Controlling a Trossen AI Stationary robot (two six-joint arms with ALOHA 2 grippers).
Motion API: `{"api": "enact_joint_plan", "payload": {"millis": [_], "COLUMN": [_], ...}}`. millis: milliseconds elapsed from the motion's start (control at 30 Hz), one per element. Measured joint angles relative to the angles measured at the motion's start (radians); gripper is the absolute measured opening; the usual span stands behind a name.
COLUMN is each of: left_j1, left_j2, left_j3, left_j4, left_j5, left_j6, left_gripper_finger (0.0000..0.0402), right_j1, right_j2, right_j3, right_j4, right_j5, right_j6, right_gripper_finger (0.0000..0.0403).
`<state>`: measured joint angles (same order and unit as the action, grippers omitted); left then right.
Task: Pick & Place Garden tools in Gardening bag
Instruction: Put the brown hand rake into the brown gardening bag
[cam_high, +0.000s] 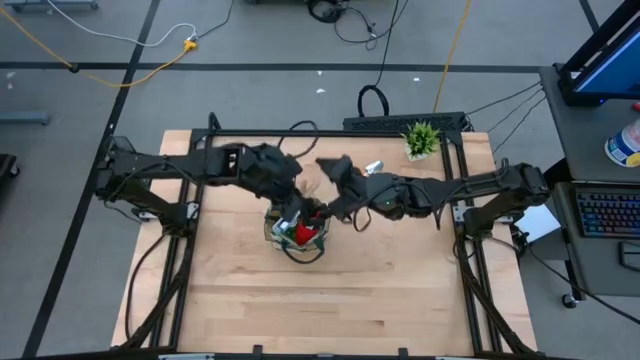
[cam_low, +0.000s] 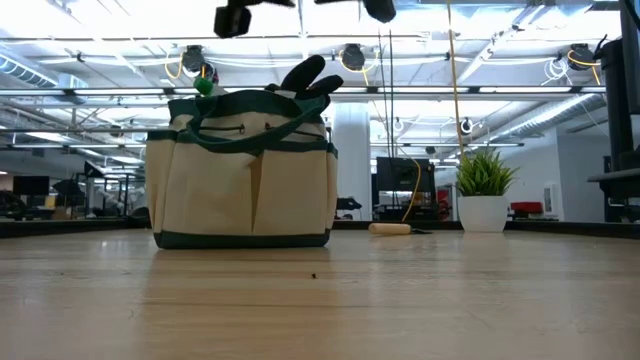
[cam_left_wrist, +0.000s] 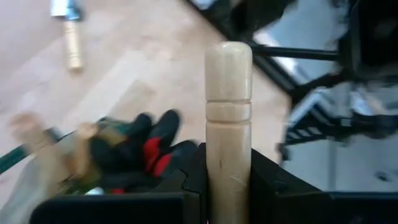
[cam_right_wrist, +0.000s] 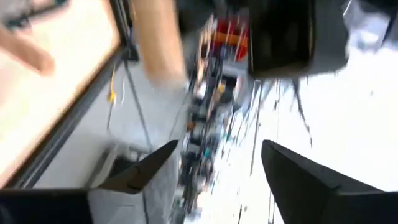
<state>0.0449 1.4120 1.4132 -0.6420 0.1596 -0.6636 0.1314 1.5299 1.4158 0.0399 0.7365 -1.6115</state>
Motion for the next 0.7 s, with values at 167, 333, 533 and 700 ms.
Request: {"api": "enact_joint_plan", "payload": {"millis": [167, 333, 533, 700], "left_j1": [-0.038, -0.077, -0.112, -0.134], "left_j2": [0.000, 0.000, -0.001, -0.001], "left_j3": [0.000, 0.000, -0.019, -0.084], "left_j4": [-0.089, -0.113, -0.096, -0.001], "left_j5": [-0.230, -0.512, -0.676, -0.693], "left_j6": [-0.022, 0.002, 0.041, 0.052], "left_gripper_finger": [0.0059, 0.0059, 0.0059, 0.0059], "right_j1": [-0.037, -0.076, -0.118, -0.152], "right_j2": [0.000, 0.000, 0.000, -0.005], "right_j3": [0.000, 0.000, 0.000, -0.001], "right_j4": [-0.003, -0.006, -0.007, -0.036], "right_j5": [0.131, 0.258, 0.414, 0.449], "right_j6": [0.052, 0.132, 0.188, 0.243], "right_gripper_finger": [0.0236, 0.0232, 0.0227, 0.0231]}}
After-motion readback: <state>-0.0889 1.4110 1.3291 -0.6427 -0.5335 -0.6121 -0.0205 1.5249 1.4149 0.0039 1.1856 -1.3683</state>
